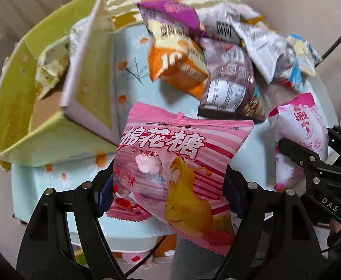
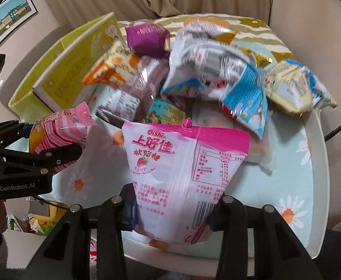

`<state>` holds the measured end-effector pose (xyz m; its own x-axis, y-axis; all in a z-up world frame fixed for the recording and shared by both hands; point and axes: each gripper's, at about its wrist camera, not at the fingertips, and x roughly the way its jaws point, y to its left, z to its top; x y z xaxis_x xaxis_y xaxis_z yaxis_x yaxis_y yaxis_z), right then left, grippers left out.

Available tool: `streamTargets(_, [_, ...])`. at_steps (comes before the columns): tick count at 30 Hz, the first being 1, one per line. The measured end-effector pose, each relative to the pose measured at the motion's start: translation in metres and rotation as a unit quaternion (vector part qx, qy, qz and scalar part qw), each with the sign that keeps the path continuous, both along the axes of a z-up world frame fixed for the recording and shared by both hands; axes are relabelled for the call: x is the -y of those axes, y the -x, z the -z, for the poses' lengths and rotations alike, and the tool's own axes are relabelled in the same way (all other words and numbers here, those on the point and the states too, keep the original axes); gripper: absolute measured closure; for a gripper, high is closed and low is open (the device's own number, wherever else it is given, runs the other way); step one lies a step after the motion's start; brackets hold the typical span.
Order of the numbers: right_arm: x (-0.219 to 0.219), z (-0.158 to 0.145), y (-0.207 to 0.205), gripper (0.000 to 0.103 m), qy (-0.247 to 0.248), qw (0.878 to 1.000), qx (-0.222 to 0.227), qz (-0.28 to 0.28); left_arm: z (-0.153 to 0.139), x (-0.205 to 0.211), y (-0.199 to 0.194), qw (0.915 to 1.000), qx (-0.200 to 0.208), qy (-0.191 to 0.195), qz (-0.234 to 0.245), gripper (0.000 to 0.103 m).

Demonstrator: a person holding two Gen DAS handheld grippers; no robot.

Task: Organize snacks
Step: 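Lower pink marshmallow bag into the box and open left tool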

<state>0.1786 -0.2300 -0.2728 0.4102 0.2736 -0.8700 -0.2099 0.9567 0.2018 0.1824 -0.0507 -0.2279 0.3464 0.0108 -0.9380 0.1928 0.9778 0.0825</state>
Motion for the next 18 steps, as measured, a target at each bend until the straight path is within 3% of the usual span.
streamTargets(8, [-0.002,-0.059,0.004,0.064,-0.012,0.998,0.051,-0.033,-0.059,-0.015,0.025,0.9955,0.067,0.036,-0.056,0.028])
streamTargets(18, [-0.029,-0.136,-0.008,0.064,-0.038,0.988,0.116,-0.099,-0.133,-0.062,0.050,0.9783,0.152,0.048,-0.132,0.028])
